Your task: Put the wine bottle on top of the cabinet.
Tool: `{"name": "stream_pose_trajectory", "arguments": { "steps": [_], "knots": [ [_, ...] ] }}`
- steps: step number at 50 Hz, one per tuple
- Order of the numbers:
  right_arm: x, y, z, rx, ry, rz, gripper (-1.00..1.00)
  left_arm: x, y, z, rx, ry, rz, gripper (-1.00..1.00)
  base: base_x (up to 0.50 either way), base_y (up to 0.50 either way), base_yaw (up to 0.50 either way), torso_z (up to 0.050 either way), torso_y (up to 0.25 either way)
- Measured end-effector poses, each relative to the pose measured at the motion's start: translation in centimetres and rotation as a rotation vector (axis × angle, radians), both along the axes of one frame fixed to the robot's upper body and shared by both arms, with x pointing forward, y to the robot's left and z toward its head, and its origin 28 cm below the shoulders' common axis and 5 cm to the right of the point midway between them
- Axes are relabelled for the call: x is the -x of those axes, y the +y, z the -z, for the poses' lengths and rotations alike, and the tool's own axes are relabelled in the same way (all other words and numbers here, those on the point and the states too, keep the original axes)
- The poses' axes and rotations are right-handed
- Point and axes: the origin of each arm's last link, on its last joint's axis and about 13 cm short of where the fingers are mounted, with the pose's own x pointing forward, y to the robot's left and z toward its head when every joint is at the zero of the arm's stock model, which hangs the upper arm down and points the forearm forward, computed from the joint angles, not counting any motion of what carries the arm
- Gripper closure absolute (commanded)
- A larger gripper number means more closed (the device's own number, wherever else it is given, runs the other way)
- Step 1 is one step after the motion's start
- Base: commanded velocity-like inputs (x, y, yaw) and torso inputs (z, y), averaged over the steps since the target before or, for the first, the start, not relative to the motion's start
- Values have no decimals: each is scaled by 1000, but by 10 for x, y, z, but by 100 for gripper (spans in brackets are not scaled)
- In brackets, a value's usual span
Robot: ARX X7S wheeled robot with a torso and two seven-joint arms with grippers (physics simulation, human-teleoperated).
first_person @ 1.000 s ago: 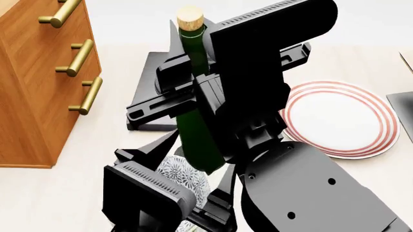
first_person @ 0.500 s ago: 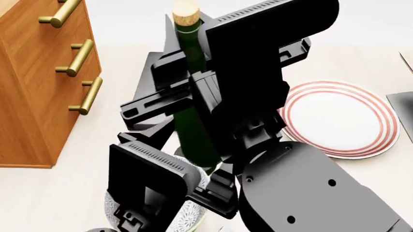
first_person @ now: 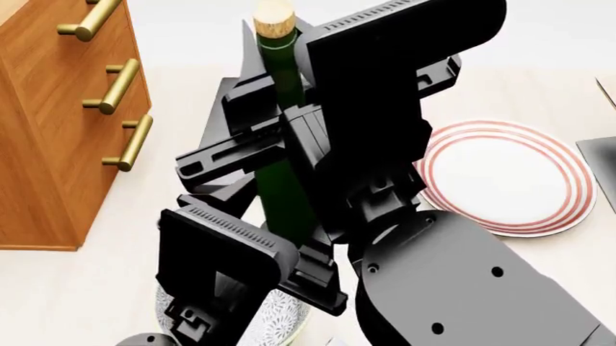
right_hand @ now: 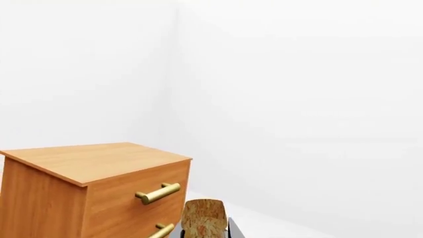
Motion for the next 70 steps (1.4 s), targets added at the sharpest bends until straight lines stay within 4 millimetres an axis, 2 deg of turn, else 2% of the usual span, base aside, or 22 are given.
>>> {"name": "stream_pose_trajectory", "arguments": {
  "steps": [6,7,28,47,58,70],
  "knots": [
    [0,0,0,-2,1,-1,100,0,0,0,-1,-1,-2,100,0,0,0,0,0],
    [0,0,0,-3,2,-1,-100,0,0,0,-1,-1,-2,100,0,0,0,0,0],
    [3,-1,2,-31,-1,5,-100,-4,2,3,-7,25,-17,100,0,0,0,0,0],
    [46,-22,9,-141,-75,86,-100,-23,15,1,-53,24,-77,100,0,0,0,1,1],
    [77,-32,38,-133,-116,207,-100,-33,34,-18,-76,-6,-139,100,0,0,0,0,0],
    [104,-37,81,-131,-78,284,-100,-43,54,-63,-102,-85,-200,100,0,0,0,0,1]
  ]
}}
